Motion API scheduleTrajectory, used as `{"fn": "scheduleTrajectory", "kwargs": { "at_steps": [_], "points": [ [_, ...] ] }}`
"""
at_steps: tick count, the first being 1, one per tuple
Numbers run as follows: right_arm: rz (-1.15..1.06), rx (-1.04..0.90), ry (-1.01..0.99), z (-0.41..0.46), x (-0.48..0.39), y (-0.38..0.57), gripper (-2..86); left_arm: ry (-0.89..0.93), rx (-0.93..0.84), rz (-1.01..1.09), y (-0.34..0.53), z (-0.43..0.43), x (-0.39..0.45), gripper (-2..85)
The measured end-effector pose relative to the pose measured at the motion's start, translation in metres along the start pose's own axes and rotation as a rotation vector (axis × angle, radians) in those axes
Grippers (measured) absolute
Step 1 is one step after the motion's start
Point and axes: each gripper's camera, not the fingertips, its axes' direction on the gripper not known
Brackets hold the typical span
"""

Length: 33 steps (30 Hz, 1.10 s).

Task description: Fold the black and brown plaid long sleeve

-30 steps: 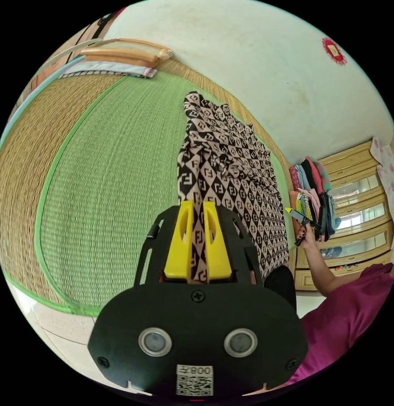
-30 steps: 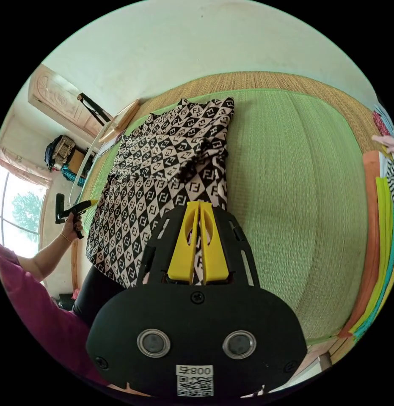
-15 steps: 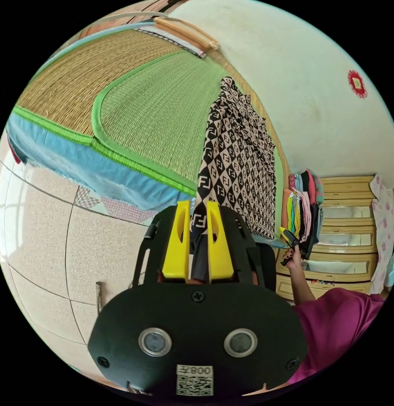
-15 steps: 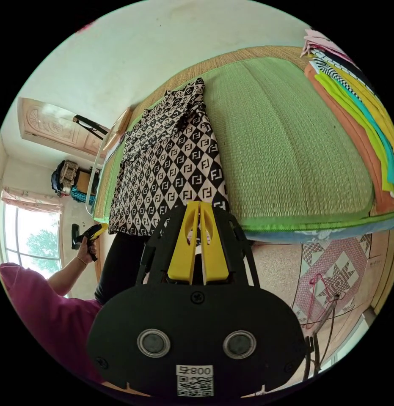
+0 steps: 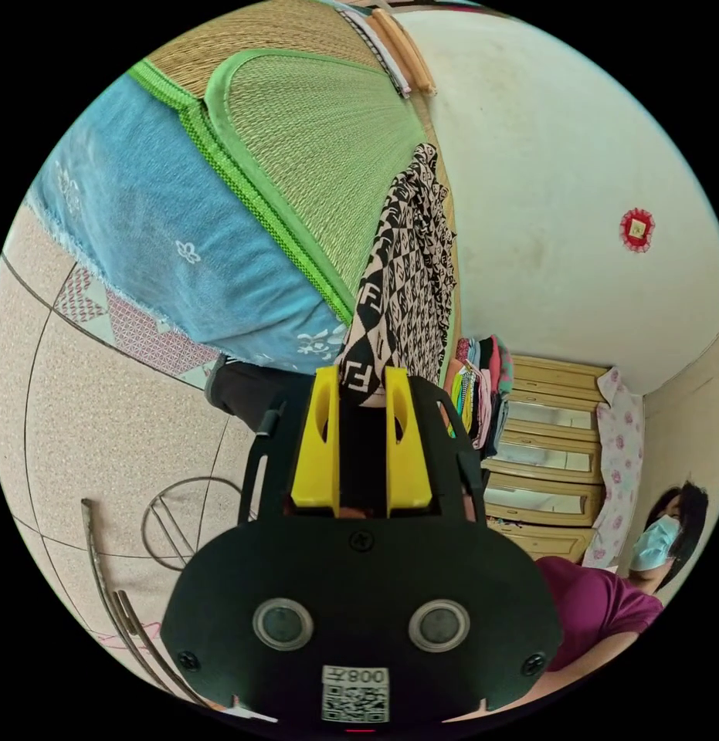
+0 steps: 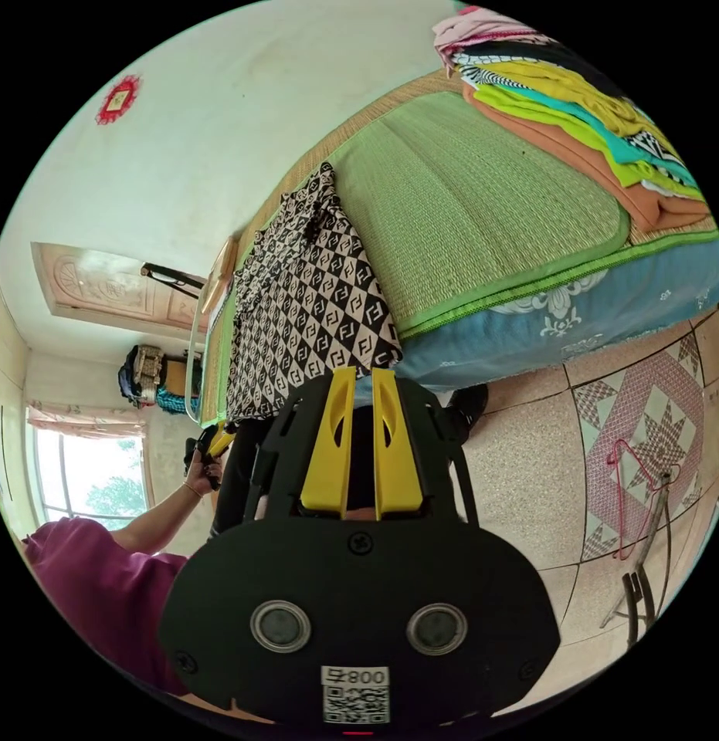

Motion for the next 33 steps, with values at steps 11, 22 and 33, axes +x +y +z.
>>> {"fn": "scheduleTrajectory", "kwargs": {
  "at_steps": [11, 22, 33],
  "points": [
    [0.100, -0.016, -0.017, 0.002, 0.033, 0.006, 8.8, 0.048, -0.008, -0.012, 0.026, -0.007, -0.015, 8.6],
    [0.144, -0.063, -0.077, 0.009, 0.048, 0.021, 5.9, 0.092, -0.003, -0.027, 0.055, -0.014, -0.026, 3.4],
    [0.022, -0.016, -0.291, -0.049, 0.031, 0.066, 2.6, 0.208, 0.046, 0.069, 0.094, -0.048, -0.012, 2.4]
  ]
}}
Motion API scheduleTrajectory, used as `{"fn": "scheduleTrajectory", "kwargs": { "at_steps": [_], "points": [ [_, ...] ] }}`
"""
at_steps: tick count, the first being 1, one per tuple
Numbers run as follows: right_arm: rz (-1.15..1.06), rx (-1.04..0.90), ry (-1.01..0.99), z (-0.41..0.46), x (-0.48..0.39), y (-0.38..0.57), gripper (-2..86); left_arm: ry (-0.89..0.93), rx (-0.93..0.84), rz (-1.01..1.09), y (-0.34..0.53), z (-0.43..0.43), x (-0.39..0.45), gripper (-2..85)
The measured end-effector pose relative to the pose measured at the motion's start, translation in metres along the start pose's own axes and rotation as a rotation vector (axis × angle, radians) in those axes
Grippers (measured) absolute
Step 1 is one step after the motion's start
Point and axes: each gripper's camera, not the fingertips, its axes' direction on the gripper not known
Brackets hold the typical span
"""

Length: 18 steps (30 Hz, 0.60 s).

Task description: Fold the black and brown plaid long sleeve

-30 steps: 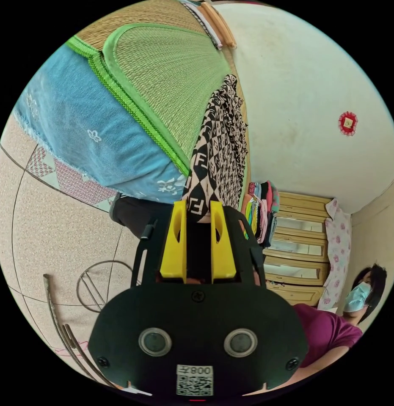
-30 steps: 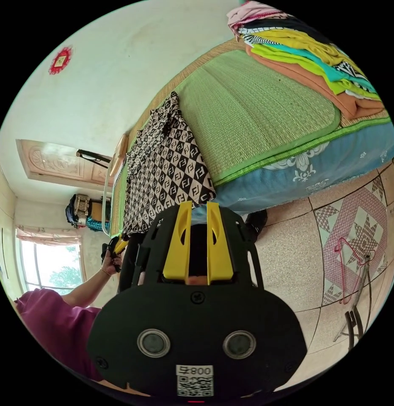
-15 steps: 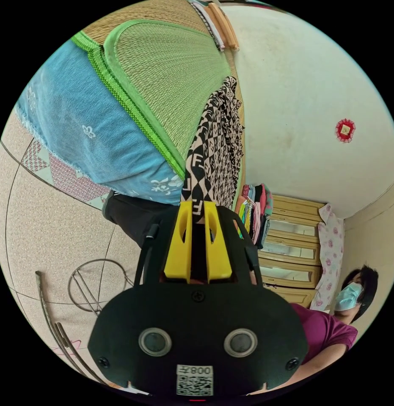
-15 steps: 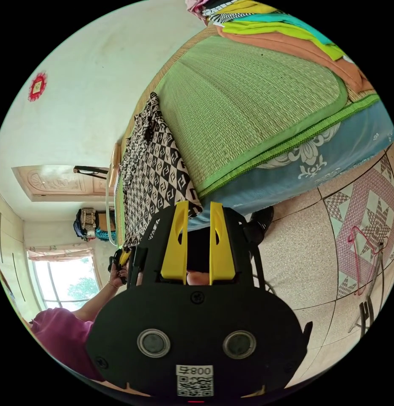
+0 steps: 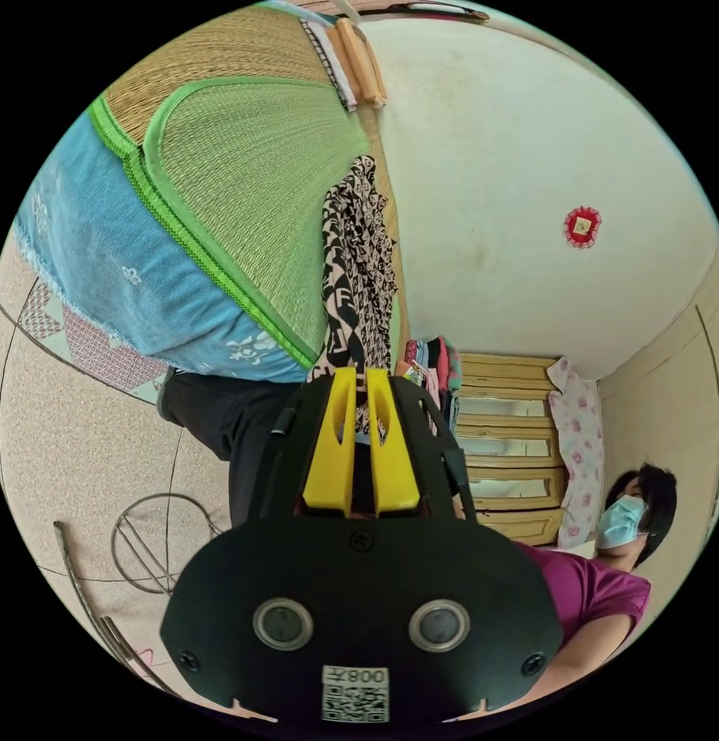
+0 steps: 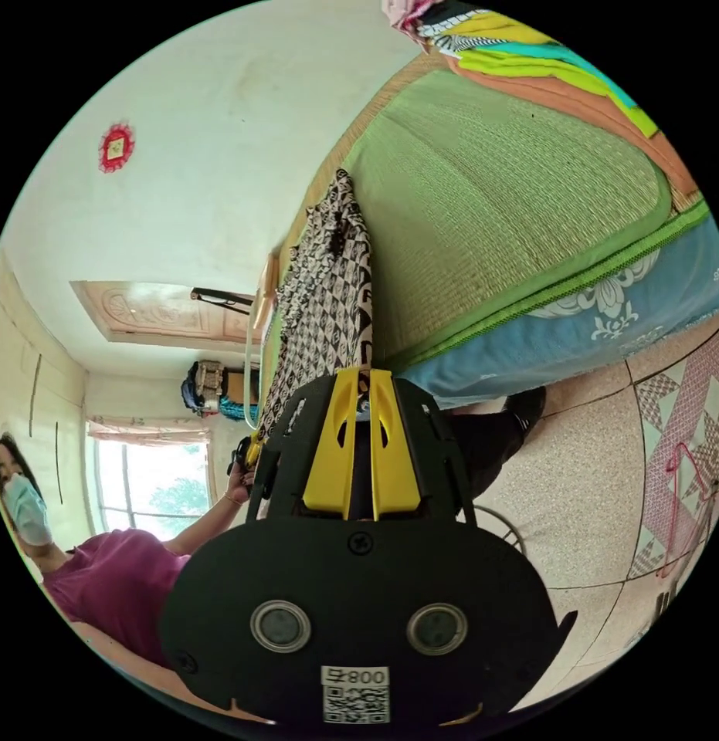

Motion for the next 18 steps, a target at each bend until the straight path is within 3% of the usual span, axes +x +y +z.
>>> {"fn": "scheduleTrajectory", "kwargs": {
  "at_steps": [13, 18],
  "points": [
    [-0.221, 0.043, -0.183, -0.077, -0.075, 0.080, 2.2, 0.192, 0.077, 0.126, 0.072, -0.069, 0.027, 2.2],
    [-0.185, 0.024, -0.132, -0.094, -0.060, 0.125, 2.3, 0.148, 0.050, 0.112, 0.107, -0.086, 0.012, 2.1]
  ]
}}
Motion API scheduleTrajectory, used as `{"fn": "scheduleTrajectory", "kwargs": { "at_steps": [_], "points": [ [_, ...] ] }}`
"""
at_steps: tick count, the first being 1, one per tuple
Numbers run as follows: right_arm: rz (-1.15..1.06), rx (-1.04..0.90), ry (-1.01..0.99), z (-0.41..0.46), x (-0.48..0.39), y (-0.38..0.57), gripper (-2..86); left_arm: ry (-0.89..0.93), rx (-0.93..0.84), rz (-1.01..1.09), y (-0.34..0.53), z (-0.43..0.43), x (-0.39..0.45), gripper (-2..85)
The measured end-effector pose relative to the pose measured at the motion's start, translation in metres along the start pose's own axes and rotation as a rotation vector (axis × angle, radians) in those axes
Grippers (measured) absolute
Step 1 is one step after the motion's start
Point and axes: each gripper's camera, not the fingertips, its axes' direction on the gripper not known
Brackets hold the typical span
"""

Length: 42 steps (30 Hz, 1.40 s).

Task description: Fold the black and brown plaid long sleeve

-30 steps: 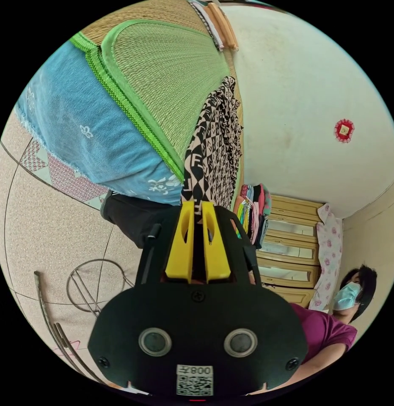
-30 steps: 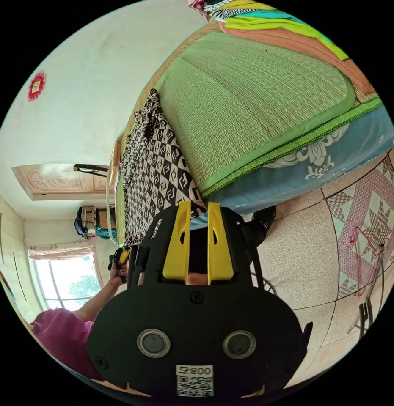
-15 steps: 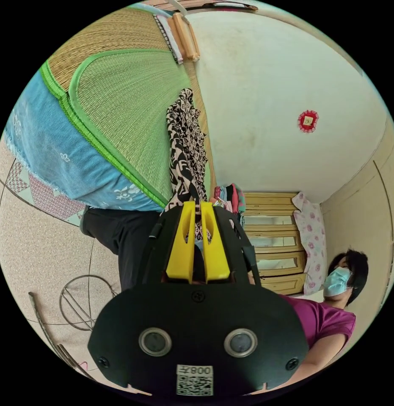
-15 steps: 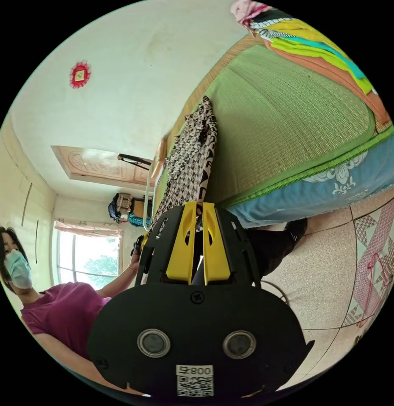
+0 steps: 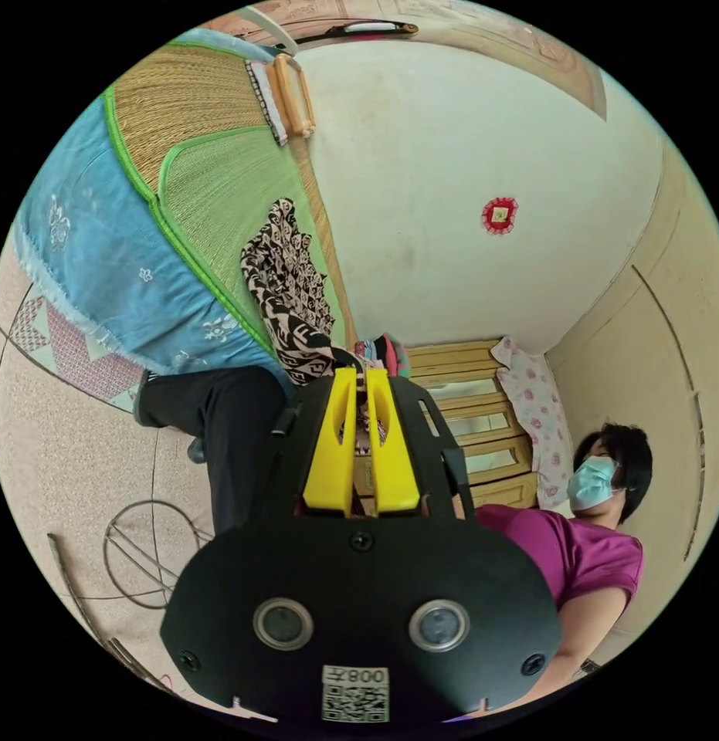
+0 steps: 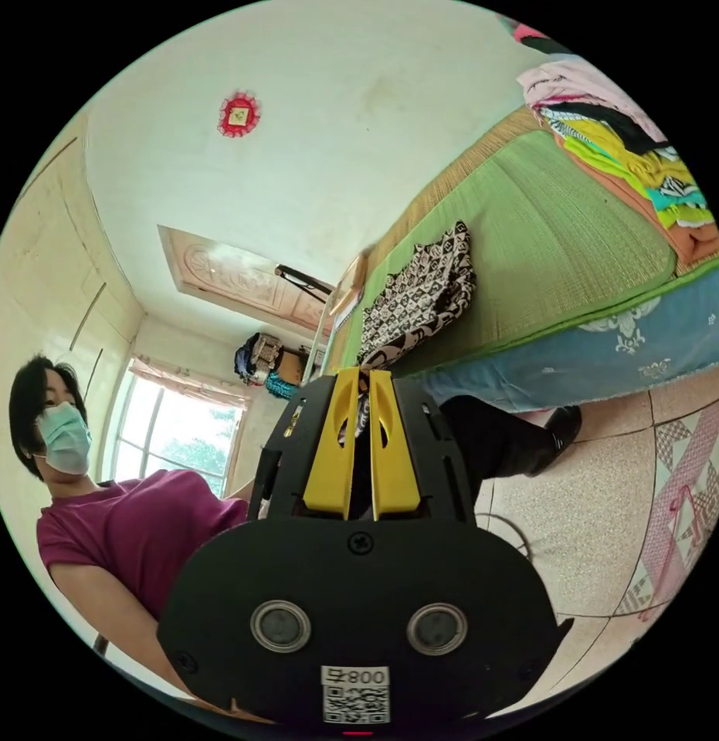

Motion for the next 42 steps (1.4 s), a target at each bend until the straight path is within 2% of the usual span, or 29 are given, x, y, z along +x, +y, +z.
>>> {"fn": "scheduleTrajectory", "kwargs": {
  "at_steps": [5, 11, 21, 29, 42],
  "points": [
    [0.167, -0.062, 0.038, 0.012, 0.055, 0.052, 2.8, -0.050, -0.019, -0.101, 0.035, -0.004, -0.034, 2.1],
    [0.348, 0.028, -0.020, 0.001, 0.115, 0.107, 5.1, -0.059, -0.040, -0.113, 0.041, 0.000, -0.040, 2.1],
    [0.401, 0.050, -0.166, 0.022, 0.159, 0.122, 8.7, -0.086, -0.058, -0.114, 0.041, 0.003, -0.034, 2.2],
    [0.449, 0.077, -0.194, 0.016, 0.188, 0.136, 9.4, -0.086, -0.049, -0.132, 0.044, 0.005, -0.036, 2.1],
    [0.464, 0.107, -0.355, 0.031, 0.212, 0.154, 8.4, -0.078, -0.041, -0.158, 0.046, 0.002, -0.044, 2.1]
  ]
}}
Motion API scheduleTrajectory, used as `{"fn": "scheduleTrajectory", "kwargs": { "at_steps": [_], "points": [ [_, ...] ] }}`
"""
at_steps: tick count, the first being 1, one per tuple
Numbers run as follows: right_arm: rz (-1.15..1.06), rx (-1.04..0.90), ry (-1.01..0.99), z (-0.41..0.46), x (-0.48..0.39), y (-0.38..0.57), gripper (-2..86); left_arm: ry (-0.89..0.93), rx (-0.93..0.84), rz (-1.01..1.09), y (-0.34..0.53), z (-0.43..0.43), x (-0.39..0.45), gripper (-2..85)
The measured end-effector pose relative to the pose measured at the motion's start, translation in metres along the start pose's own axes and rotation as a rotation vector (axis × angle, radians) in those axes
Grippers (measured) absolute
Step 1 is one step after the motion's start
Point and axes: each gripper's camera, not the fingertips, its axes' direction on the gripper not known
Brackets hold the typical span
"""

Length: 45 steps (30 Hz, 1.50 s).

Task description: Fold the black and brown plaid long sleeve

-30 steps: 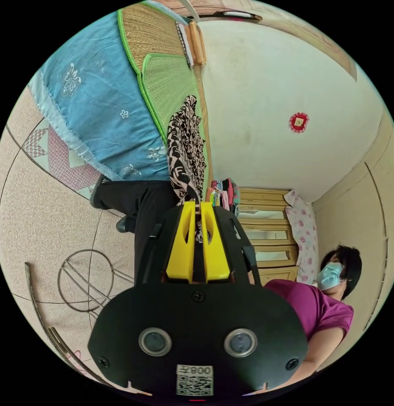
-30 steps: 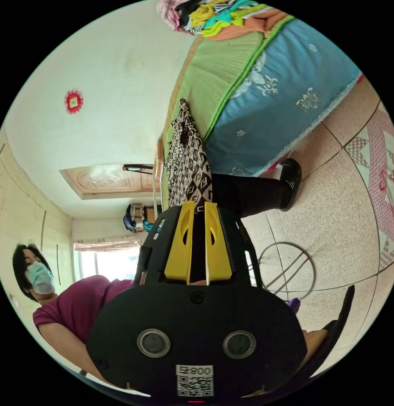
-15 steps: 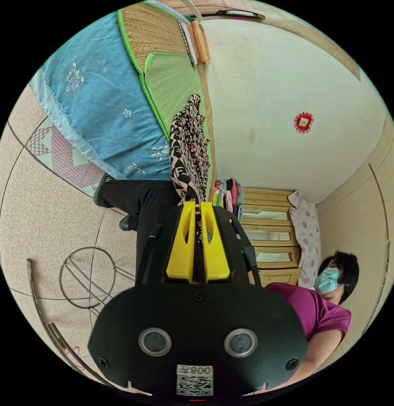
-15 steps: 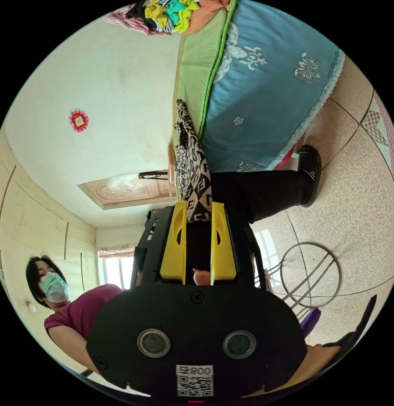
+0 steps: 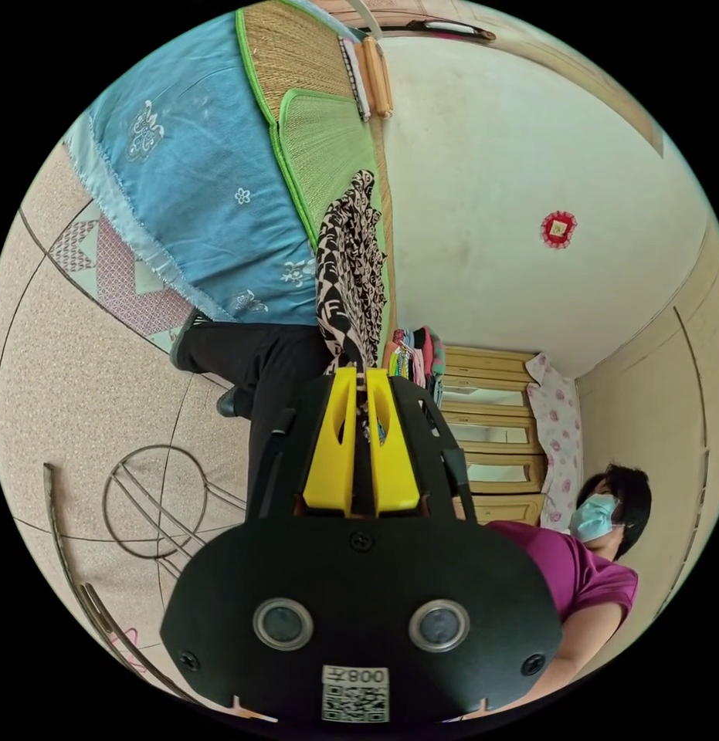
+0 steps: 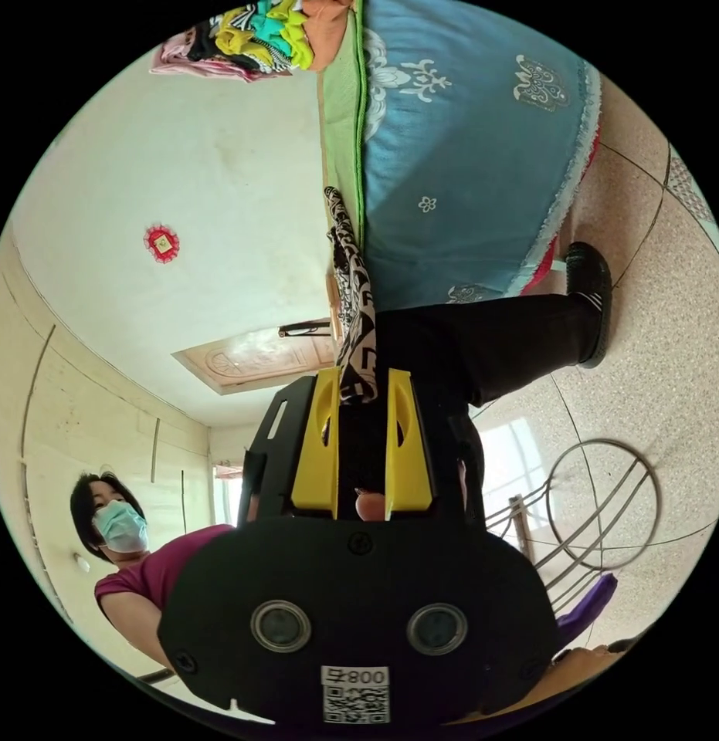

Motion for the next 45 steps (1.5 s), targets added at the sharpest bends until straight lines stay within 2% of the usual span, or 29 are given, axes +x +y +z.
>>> {"fn": "scheduleTrajectory", "kwargs": {
  "at_steps": [9, 21, 27, 37, 45],
  "points": [
    [-0.106, -0.003, -0.060, -0.014, -0.027, 0.000, 2.7, 0.064, 0.029, 0.023, -0.003, -0.010, 0.005, 2.1],
    [-0.430, -0.096, -0.059, -0.019, -0.147, 0.009, 2.1, 0.230, 0.061, 0.191, -0.016, -0.036, 0.057, 2.1],
    [-0.517, -0.115, -0.072, -0.025, -0.176, 0.023, 1.9, 0.296, 0.067, 0.246, -0.013, -0.056, 0.066, 2.1],
    [-0.543, -0.110, -0.051, -0.027, -0.181, 0.023, 1.8, 0.370, 0.052, 0.295, -0.032, -0.064, 0.067, 2.1],
    [-0.515, -0.081, -0.057, -0.013, -0.173, -0.015, 1.9, 0.377, 0.077, 0.287, -0.071, -0.057, 0.073, 2.0]
  ]
}}
